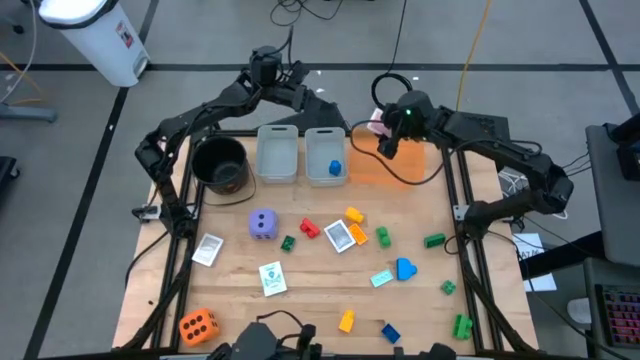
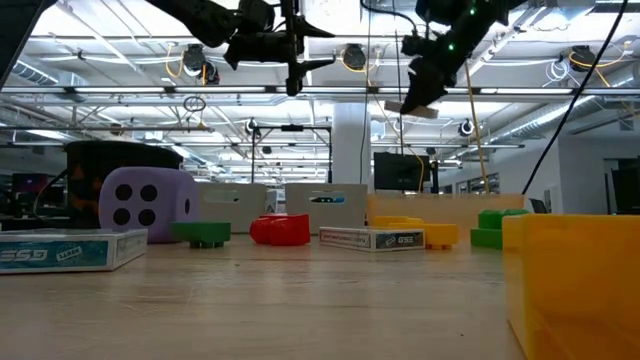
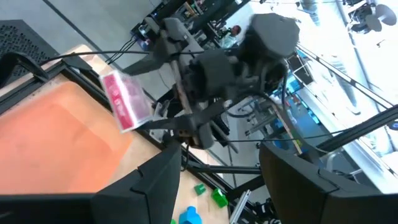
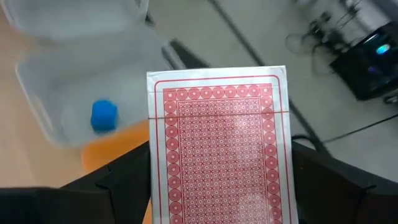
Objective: Pick & Place Toys
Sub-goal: Put the red playing card into the orange bin
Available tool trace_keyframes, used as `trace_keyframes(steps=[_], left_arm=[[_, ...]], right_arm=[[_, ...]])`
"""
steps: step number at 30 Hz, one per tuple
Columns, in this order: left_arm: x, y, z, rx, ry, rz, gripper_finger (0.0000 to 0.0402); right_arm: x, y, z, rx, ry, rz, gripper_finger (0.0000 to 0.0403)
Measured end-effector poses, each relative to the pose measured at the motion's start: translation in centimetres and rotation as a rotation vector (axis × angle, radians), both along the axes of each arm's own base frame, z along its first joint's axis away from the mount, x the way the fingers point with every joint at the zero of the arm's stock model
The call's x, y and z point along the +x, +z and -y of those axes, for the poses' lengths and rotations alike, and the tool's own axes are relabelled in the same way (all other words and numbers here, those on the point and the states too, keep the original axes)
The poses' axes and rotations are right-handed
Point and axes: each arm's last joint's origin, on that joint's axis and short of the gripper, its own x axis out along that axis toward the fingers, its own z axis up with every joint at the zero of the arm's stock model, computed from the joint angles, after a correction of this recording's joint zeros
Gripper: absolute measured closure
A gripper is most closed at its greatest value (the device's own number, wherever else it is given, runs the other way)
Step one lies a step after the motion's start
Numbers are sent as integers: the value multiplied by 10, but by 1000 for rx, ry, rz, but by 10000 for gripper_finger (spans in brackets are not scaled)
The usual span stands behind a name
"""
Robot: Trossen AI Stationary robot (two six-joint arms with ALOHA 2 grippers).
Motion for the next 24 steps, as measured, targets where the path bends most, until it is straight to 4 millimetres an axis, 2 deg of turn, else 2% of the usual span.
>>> trace_keyframes(steps=[6, 16, 19, 24], left_arm=[[0, 0, 0, 4, 0, 4, 176], [0, 1, 1, 3, -32, 10, 176], [0, 1, 2, 13, -67, 21, 176], [-5, 15, 7, 57, -110, 77, 176]], right_arm=[[6, -18, 17, 97, 20, -92, 92], [33, -40, 56, 214, 105, -246, 92], [39, -52, 64, 233, 124, -290, 92], [46, -71, 71, 288, 159, -319, 92]])
